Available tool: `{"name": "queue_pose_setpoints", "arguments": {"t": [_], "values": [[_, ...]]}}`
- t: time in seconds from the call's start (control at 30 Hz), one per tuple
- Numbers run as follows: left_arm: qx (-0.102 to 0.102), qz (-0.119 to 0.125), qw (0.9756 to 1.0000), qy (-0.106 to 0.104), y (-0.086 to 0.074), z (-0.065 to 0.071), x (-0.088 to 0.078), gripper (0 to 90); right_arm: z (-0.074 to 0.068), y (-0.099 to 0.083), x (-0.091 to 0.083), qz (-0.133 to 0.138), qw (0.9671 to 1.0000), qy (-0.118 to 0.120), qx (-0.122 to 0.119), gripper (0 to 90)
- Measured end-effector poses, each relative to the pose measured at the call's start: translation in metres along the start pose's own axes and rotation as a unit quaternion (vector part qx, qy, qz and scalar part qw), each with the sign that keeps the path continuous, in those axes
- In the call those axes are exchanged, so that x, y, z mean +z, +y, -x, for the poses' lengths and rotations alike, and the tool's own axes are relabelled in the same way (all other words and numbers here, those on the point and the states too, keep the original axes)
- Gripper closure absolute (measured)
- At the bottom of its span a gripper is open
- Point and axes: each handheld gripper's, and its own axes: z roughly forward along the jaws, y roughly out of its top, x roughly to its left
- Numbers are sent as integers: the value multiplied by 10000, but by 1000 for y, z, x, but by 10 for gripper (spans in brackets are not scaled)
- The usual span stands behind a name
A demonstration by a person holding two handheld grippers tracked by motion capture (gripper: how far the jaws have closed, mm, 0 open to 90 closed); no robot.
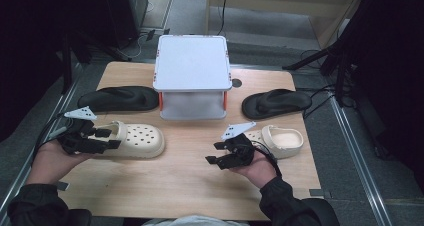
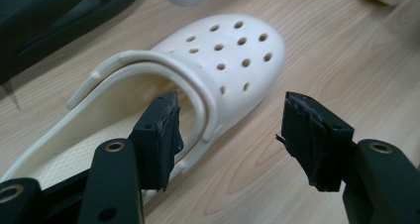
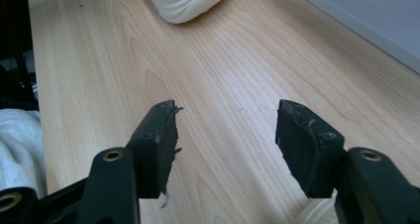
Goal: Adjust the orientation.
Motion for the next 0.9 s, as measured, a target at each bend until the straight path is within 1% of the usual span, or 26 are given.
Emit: {"name": "queue_pose_setpoints", "arguments": {"t": [0.07, 0.13, 0.2, 0.23, 0.3, 0.4, 0.43, 0.47, 0.5, 0.6, 0.63, 0.67, 0.7, 0.77, 0.83, 0.87, 0.9], "values": [[5, -18, 10000, 34, -1, -2, 3, 400, 0, 0, 0, -10, 10000, -6, 10, 419], [-131, -105, 9998, -48, -4, -9, 12, 400, -1, 0, 1, -39, 10000, -6, 36, 420], [-183, -165, 9997, -30, -6, -12, 19, 407, 0, 0, 1, -46, 10000, -3, 29, 420], [-227, -196, 9995, -75, -7, -14, 22, 407, 0, 0, 1, -52, 10000, -7, 18, 419], [-253, -229, 9993, -138, -8, -17, 28, 407, 0, 0, 1, -57, 10000, 1, 27, 420], [-182, -287, 9992, -213, -7, -16, 36, 413, -1, 0, 2, -64, 10000, 5, 16, 420], [-112, -327, 9991, -249, -6, -16, 38, 416, -1, 0, 3, -67, 10000, 13, 10, 420], [-108, -341, 9990, -262, -5, -15, 41, 417, -1, 0, 3, -78, 10000, 15, 20, 419], [-61, -365, 9989, -281, -4, -15, 44, 417, -1, 0, 3, -83, 10000, 13, 14, 420], [-83, -426, 9982, -424, 0, -17, 50, 421, -1, 0, 3, -85, 10000, 4, 0, 420], [-74, -432, 9981, -430, 2, -17, 52, 435, -1, 0, 4, -98, 10000, 7, 5, 420], [-42, -442, 9978, -498, 3, -17, 53, 458, -1, 0, 5, -116, 9999, 10, 8, 420], [10, -447, 9977, -506, 5, -16, 55, 479, -2, 0, 5, -135, 9999, 4, 6, 420], [50, -528, 9971, -540, 7, -16, 58, 528, -2, 0, 6, -137, 9999, 5, -16, 420], [42, -545, 9962, -674, 8, -16, 60, 551, -3, 0, 6, -130, 9999, 7, -46, 420], [42, -545, 9962, -674, 8, -16, 60, 584, -3, 0, 6, -130, 9999, 7, -46, 420], [106, -549, 9962, -666, 9, -16, 60, 584, -3, 0, 6, -130, 9999, 9, -44, 420]]}}
